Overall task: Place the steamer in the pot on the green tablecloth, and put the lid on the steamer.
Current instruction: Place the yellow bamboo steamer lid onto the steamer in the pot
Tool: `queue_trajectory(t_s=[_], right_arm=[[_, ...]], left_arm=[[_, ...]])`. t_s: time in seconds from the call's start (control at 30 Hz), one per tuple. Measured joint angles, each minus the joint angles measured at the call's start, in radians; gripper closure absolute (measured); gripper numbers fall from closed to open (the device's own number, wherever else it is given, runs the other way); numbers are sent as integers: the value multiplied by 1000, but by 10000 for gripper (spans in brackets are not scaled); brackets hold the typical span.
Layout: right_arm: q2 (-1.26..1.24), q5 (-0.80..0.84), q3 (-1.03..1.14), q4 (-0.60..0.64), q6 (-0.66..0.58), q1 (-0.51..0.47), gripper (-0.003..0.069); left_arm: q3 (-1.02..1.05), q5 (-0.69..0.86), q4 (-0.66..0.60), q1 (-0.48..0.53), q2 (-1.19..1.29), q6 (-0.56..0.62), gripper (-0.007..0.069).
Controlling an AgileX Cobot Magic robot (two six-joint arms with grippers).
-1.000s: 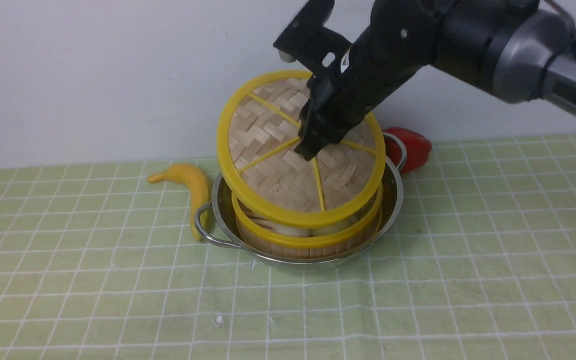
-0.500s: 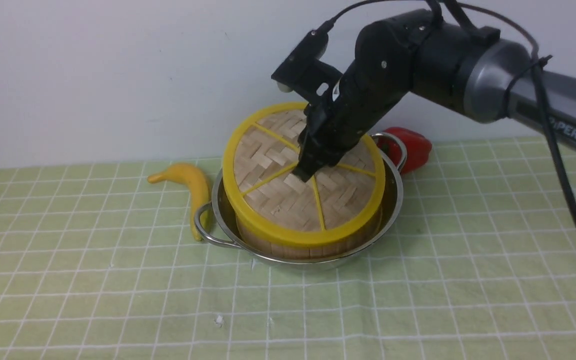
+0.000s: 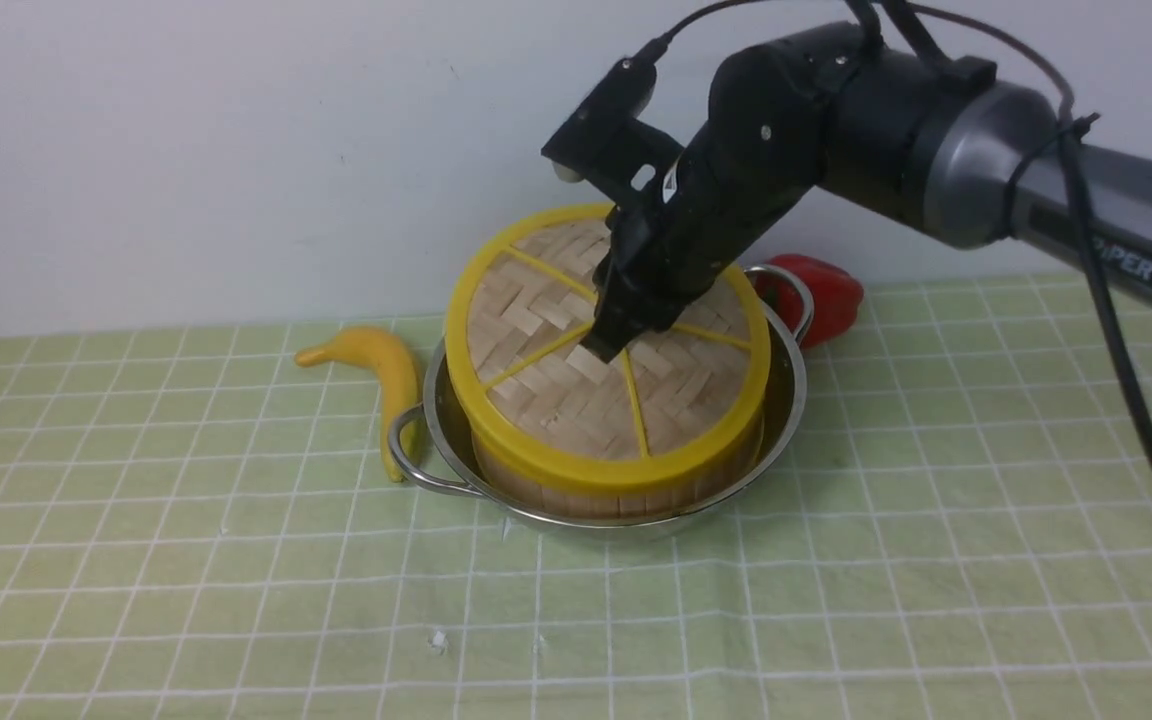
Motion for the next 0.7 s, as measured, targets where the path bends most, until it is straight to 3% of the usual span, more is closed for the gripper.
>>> queue_trajectory(t_s=[0.7], right_arm=[[15, -36, 0, -19, 0, 0, 513]], left_arm=[[0, 0, 0, 0, 0, 0, 382]])
